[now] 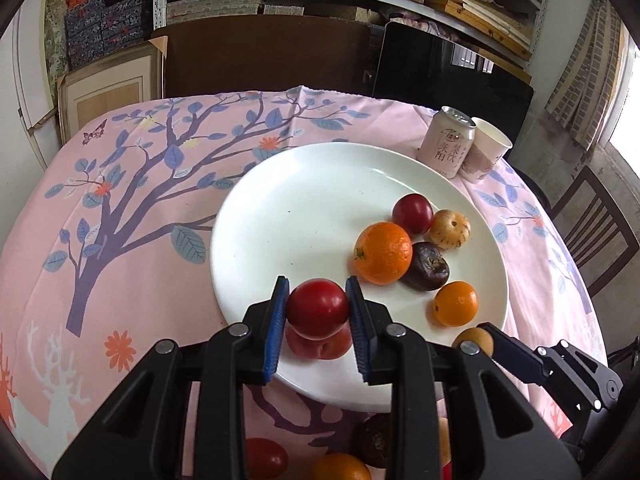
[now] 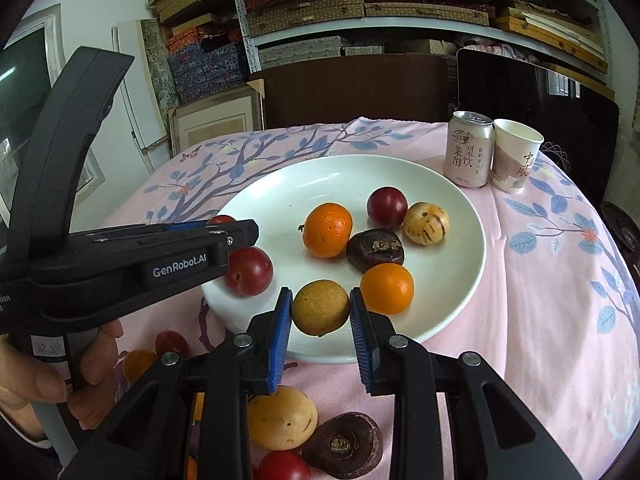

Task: Organize fruits
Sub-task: 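Release the yellow-brown fruit and red tomato onto the plate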

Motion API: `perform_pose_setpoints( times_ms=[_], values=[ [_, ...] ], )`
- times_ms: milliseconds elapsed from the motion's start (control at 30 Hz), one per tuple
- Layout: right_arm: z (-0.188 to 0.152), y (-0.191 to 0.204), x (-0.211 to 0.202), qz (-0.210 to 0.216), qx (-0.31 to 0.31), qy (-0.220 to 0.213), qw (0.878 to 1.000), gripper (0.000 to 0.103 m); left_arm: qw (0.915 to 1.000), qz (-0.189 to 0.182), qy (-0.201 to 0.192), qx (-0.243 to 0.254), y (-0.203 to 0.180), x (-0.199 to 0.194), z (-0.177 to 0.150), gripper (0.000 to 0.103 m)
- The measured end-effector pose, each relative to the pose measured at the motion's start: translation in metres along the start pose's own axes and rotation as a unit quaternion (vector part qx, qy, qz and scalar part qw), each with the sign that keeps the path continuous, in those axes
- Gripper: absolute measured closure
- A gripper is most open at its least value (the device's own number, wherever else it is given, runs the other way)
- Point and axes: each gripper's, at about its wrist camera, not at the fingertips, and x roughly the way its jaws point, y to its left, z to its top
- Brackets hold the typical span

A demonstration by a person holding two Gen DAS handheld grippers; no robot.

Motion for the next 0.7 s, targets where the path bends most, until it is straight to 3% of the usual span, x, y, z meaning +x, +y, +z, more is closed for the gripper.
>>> perform_pose_setpoints(
  times_ms=[33,100,367,700],
  values=[
    [0.0,0.001,0.001,-0.005,-0.001,0.001,1.0,0.038,1.0,0.002,-0.004,0.0,0.0,0.0,0.0,0.044],
    [-0.001,0.0,-0.004,-0.017,-0.003,-0.012,1.0,0.037,0.9994,0.014,-0.032,-0.001,0.001,-0.009,-0.001,0.029],
    [-0.009,-0.021,-0.033,0.014,0.029,-0.022,0.999,0.038,0.9992,0.003,-0.04,-0.006,0.006,-0.038,-0.018,0.029],
    [-0.039,-0.043,-0.066,0.013,0.061,-0.019,0.998,0.038,0.9994,-0.013,-0.032,0.01,-0.001,-0.074,-0.07,0.027]
  ],
)
